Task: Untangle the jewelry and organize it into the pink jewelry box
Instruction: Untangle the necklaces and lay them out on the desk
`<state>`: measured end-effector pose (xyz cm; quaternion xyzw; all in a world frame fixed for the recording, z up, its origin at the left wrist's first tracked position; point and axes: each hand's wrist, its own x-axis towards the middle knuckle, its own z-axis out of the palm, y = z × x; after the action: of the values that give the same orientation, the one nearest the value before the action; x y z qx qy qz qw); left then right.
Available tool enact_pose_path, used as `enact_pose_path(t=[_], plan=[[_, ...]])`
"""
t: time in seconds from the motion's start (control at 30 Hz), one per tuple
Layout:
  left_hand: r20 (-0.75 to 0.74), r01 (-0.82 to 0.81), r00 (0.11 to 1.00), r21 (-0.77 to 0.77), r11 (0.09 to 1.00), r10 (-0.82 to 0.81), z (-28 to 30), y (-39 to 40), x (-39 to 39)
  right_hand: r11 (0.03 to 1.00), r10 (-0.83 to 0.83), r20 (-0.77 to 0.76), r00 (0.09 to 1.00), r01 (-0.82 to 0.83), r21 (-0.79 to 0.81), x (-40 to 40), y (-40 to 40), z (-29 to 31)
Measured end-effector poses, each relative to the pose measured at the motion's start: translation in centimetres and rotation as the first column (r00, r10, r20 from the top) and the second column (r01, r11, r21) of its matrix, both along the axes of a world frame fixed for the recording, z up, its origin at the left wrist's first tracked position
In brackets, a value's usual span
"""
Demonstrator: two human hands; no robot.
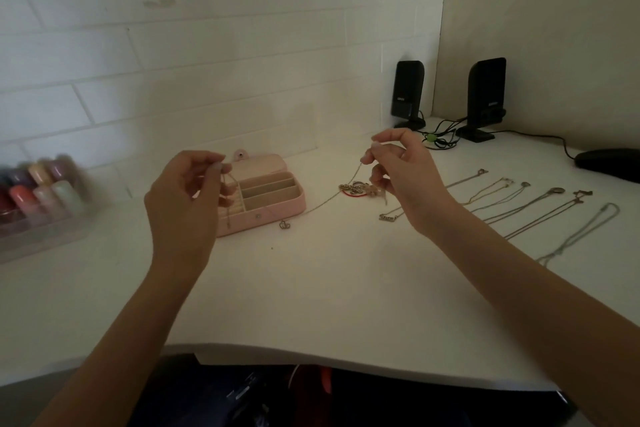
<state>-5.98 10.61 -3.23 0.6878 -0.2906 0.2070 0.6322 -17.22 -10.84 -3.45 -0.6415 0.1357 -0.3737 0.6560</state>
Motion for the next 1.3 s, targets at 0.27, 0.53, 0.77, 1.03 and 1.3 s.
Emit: enact_pose_path(t=[0.27, 0.53, 0.77, 1.03, 1.3], plan=[[-0.129, 0.137, 0.984, 0.101, 0.985, -0.124, 1.8, -2.0, -1.2, 0.96, 0.269, 0.032, 0.963, -0.266, -0.09, -0.6, 1.3, 0.4], [-0.043, 0.154, 0.988, 0.394, 0.906, -0.149, 1.7, -3.9, -3.9, 0.894, 0.432, -0.057, 0.9, -0.435, -0.109, -0.9, 2.3, 0.3], [0.061, 0.074, 0.991, 0.485, 0.871, -0.118, 2.7, -4.2, -5.1, 0.857, 0.471, -0.154, 0.869, -0.492, -0.154, -1.1, 2.8, 0.6], [-0.181, 0.291, 0.955, 0.432, 0.854, -0.235, 3.3, -4.8, -5.6, 0.827, 0.272, -0.249, 0.929, -0.358, -0.433, -0.9, 3.7, -0.2], [-0.177, 0.368, 0.929, 0.498, 0.785, -0.324, 0.7, -4.6, -3.8, 0.896, 0.362, -0.058, 0.93, -0.364, -0.253, -0.8, 2.2, 0.3]])
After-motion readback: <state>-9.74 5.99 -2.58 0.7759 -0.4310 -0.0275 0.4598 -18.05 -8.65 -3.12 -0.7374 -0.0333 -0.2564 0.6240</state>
